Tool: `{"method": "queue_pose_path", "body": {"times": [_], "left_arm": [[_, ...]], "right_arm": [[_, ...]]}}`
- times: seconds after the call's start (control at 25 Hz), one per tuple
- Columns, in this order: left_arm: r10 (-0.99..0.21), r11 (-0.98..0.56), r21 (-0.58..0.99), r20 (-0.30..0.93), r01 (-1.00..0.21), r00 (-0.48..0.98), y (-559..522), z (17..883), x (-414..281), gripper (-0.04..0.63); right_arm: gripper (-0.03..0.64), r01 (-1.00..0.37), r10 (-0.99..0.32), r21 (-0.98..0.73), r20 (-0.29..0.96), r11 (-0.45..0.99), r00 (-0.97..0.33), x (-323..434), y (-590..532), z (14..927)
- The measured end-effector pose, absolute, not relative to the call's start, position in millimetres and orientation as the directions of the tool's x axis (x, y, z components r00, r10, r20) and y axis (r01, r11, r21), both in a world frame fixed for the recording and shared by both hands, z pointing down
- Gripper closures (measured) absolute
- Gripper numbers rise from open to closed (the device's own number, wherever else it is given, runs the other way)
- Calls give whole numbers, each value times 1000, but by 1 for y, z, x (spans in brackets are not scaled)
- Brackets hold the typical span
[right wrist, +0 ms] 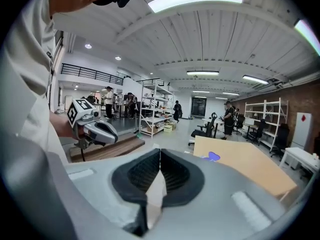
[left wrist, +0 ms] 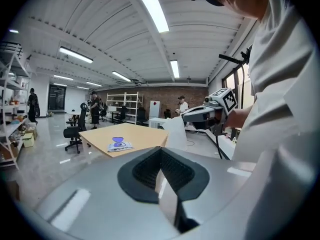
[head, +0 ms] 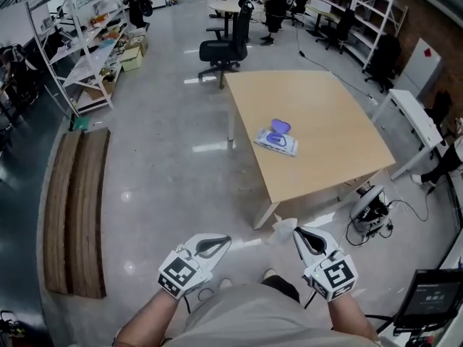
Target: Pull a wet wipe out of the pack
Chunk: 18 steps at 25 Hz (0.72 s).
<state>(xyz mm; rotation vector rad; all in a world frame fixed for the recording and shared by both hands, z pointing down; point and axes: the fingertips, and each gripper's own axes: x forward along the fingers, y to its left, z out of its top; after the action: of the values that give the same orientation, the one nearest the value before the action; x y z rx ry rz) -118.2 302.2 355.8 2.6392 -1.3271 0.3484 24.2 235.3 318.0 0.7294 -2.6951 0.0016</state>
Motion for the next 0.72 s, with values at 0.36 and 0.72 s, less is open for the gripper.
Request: {"method": "queue_pose_path", "body": {"times": [0.36, 0.72], "left_arm": [[-752, -616, 34, 271, -787, 600, 318, 344, -77, 589], [-742, -633, 39, 254, -774, 620, 320, 334, 25, 589]], "right_arm": [[612, -482, -491, 111, 307, 869, -815, 55, 265, 298], [612, -467, -470, 84, 294, 880, -832, 147, 285, 307]]}}
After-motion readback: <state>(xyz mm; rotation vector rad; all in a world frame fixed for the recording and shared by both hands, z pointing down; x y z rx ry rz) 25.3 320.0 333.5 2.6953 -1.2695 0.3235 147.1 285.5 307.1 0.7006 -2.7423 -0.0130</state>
